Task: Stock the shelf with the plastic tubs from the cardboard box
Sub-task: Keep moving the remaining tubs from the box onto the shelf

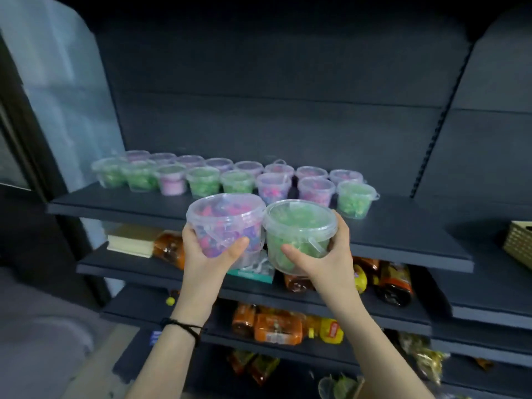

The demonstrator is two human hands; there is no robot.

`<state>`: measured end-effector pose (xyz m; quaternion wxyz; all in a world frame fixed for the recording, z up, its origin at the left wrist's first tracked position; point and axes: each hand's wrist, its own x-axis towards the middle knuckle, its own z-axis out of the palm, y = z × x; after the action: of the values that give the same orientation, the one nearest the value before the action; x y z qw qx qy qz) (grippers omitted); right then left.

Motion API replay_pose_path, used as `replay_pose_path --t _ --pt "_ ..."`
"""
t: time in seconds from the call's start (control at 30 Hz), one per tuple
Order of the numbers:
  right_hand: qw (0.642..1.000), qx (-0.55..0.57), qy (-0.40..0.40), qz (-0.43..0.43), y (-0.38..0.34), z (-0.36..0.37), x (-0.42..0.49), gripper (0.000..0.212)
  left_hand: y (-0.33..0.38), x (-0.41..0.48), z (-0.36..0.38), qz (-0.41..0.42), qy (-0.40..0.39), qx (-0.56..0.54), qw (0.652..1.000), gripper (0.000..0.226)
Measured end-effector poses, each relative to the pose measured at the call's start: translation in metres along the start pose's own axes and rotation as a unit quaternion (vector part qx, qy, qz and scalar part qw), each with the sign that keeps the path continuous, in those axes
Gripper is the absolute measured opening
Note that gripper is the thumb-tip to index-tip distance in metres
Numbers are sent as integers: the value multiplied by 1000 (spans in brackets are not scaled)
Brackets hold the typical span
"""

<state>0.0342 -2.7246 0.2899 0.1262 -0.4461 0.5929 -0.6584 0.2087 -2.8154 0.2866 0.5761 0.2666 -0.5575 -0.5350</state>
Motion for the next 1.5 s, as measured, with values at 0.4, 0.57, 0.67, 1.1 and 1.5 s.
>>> replay_pose_path --t 0.4,0.57,0.67,1.1,1.5 --pt "998 18 -61 8 -14 184 39 110 20 94 -151 -5 74 83 994 114" --pt "995 39 -84 29 12 259 74 110 -6 154 -202 13 119 120 986 113" --pt "993 54 -100 40 28 304 100 108 -19 195 -227 14 136 121 983 108" --pt "995 11 -77 64 75 473 160 103 -91 331 -368 -21 170 141 975 87" --pt "988 -116 -20 98 91 566 168 117 -127 417 -427 4 59 145 988 85"
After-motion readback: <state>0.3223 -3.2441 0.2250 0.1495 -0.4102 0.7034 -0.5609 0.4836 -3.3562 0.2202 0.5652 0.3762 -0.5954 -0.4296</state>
